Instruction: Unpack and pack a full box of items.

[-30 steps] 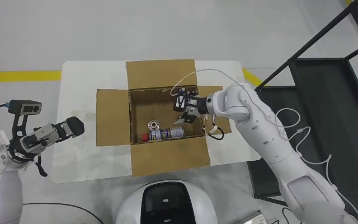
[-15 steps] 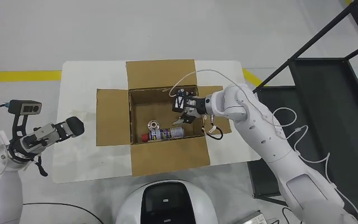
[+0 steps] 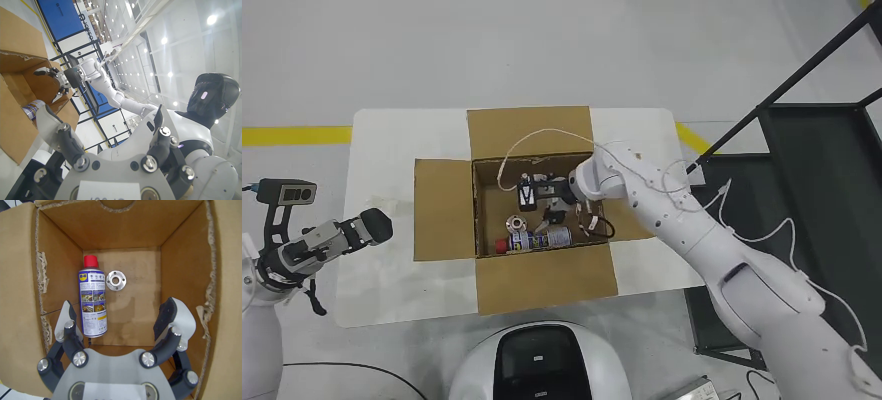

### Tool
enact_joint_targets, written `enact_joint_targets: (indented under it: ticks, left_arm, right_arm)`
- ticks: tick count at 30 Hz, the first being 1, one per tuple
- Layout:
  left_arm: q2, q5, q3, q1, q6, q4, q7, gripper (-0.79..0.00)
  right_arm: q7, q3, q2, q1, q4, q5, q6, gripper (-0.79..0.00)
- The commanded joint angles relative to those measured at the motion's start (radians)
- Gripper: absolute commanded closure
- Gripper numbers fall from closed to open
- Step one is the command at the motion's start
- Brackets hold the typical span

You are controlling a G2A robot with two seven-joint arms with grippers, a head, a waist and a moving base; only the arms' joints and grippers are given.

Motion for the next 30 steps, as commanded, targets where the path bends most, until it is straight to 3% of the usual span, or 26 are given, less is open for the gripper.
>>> enact_joint_targets:
  ticks: [1, 14, 30]
  left_arm:
    - [0.000, 0.000, 0.000, 0.000, 0.000, 0.000, 0.000, -0.785]
    - [0.000, 0.000, 0.000, 0.000, 0.000, 0.000, 0.000, -0.785]
    - [0.000, 0.000, 0.000, 0.000, 0.000, 0.000, 0.000, -0.785]
  right_arm:
    - [-0.003, -0.038, -0.023, 0.019, 0.048, -0.009, 0.014, -0.785]
    - [-0.068, -0.185, -0.159, 0.102, 0.306, -0.047, -0.006, -0.785]
    - [-0.123, -0.257, -0.287, 0.132, 0.537, -0.075, 0.004, -0.785]
